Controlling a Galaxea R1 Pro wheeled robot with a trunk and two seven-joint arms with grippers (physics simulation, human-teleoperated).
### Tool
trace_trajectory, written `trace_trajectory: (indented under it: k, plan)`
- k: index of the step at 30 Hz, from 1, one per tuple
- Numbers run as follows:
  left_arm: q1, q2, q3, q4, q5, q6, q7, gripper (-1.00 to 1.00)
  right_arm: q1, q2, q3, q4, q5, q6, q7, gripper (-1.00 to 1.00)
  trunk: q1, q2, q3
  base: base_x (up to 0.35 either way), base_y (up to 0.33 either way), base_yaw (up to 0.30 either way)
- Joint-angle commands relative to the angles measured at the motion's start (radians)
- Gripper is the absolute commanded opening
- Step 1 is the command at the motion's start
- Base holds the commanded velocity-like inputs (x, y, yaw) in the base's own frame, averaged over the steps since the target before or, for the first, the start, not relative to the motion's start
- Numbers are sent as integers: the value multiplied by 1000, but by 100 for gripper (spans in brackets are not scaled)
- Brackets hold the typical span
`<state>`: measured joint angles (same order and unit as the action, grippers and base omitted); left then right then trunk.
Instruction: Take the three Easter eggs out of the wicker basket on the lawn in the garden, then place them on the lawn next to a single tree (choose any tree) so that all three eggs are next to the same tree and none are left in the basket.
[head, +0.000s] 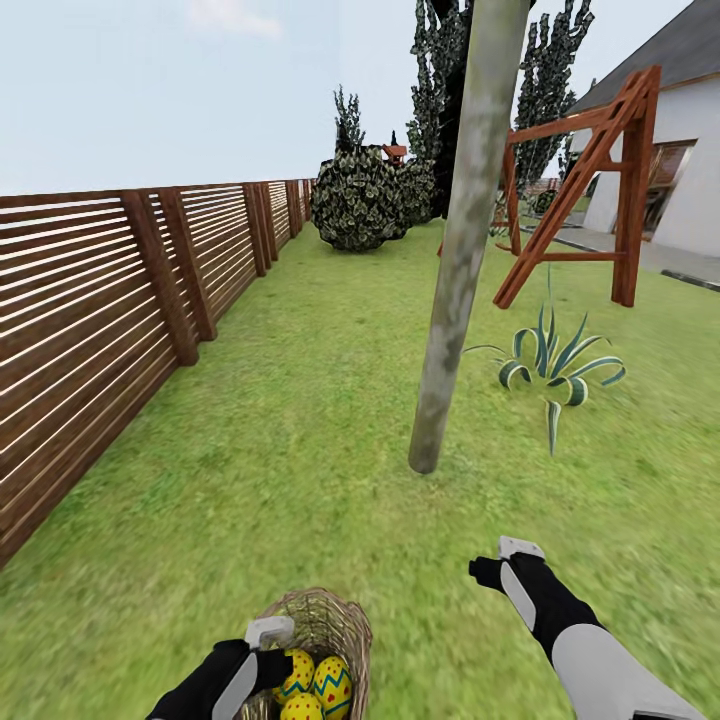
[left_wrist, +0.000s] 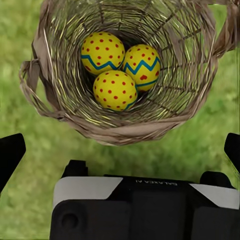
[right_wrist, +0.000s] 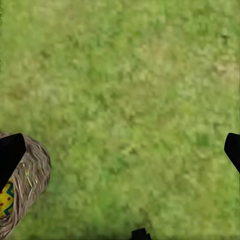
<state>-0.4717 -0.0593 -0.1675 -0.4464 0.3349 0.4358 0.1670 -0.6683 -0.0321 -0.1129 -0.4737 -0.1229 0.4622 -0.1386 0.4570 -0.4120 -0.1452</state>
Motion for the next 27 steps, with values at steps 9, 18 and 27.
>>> trace_trajectory:
  k: [9,18,27]
  plan:
    - [1,1,-9,-7,6,-35,12,100,-1,8,1,-2,-10,4,-8,100,1,-2,-2,159,-27,98]
    - [1,1,-9,-8,5,-40,13,100,-1,9,1,-2,-9,5,-8,100,1,-2,-2,155,-129,202]
    - [1,-1,-10,-9,4,-41,16,100,-1,8,0,-2,-9,6,-8,100,1,-2,-2,5,-93,45]
